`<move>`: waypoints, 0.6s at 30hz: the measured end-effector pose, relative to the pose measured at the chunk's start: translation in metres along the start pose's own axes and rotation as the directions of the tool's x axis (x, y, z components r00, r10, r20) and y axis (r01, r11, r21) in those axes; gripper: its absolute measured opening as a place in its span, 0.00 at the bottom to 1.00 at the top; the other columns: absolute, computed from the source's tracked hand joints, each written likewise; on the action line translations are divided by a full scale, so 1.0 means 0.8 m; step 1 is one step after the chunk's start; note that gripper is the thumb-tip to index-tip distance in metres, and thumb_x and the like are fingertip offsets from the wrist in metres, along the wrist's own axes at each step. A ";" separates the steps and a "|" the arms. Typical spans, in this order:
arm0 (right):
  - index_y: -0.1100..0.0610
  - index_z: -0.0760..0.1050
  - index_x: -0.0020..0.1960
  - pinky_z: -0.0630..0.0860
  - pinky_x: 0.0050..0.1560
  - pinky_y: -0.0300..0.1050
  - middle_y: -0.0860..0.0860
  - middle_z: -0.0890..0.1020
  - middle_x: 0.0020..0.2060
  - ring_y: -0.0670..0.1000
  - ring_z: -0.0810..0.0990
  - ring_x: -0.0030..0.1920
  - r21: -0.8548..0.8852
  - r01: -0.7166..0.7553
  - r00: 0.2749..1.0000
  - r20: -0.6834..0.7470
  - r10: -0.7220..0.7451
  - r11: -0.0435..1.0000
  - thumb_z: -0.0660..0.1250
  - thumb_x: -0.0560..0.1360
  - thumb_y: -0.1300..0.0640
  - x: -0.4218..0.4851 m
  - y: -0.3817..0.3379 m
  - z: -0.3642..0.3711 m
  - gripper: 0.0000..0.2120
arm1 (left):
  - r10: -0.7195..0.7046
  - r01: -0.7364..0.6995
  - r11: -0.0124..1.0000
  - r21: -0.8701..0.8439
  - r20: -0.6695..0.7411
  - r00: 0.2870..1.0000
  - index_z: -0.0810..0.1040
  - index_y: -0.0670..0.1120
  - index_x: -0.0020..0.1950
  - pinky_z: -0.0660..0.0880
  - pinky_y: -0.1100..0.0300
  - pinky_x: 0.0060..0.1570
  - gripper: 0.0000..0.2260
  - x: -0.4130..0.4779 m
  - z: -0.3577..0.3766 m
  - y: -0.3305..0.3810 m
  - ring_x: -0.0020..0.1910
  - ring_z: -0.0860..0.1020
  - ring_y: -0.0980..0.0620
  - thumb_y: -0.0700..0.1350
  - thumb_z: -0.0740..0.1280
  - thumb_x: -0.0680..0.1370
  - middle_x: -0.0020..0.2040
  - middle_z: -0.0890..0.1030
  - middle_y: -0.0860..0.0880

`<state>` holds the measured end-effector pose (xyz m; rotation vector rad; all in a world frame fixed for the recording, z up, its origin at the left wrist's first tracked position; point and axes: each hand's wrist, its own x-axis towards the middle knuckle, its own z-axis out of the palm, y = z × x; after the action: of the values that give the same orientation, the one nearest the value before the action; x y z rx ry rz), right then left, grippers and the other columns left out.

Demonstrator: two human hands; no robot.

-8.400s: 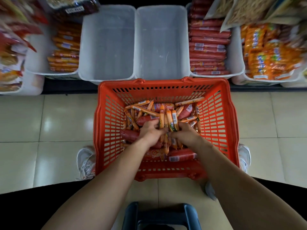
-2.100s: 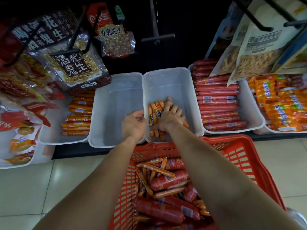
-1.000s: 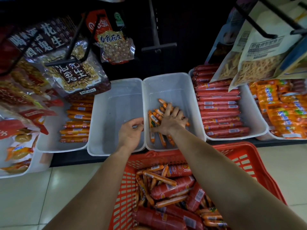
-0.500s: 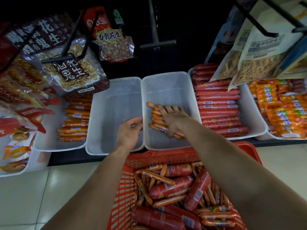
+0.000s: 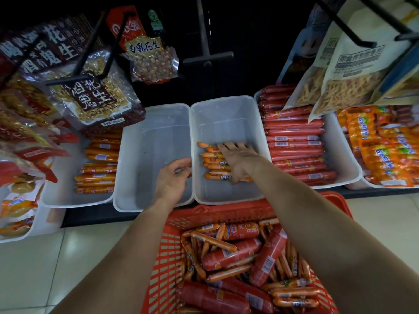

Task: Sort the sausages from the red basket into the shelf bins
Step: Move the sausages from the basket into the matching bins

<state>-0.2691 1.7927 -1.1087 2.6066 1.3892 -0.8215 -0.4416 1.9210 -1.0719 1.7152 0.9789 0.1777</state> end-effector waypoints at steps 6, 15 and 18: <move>0.50 0.46 0.79 0.64 0.71 0.58 0.49 0.60 0.72 0.56 0.61 0.70 -0.062 0.105 0.994 0.026 -0.104 0.993 0.82 0.56 0.51 -0.012 0.006 0.015 0.63 | 0.012 -0.012 0.999 0.030 0.002 1.000 0.82 0.50 0.60 0.79 0.59 0.48 0.12 0.002 0.000 -0.004 0.50 0.82 0.56 0.39 0.63 0.82 0.56 0.83 0.53; 0.51 0.40 0.80 0.49 0.76 0.63 0.52 0.51 0.78 0.58 0.51 0.77 -0.044 -0.059 0.990 -0.129 0.053 0.997 0.77 0.59 0.43 0.009 0.013 0.003 0.62 | -0.024 0.029 0.996 0.080 -0.058 0.998 0.82 0.51 0.57 0.78 0.45 0.60 0.09 0.012 0.012 -0.005 0.53 0.82 0.52 0.43 0.67 0.78 0.52 0.83 0.54; 0.51 0.37 0.80 0.44 0.77 0.63 0.52 0.47 0.79 0.58 0.46 0.79 -0.033 -0.060 0.991 -0.124 0.056 0.998 0.77 0.61 0.41 0.013 0.013 0.005 0.63 | -0.028 0.033 0.995 0.090 -0.057 0.998 0.80 0.53 0.54 0.77 0.45 0.60 0.07 0.014 0.014 -0.002 0.53 0.81 0.52 0.44 0.67 0.79 0.50 0.81 0.57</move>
<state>-0.2583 1.7932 -1.1190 2.6964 1.3361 -0.6318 -0.4289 1.9204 -1.0814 1.7853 1.0674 0.1636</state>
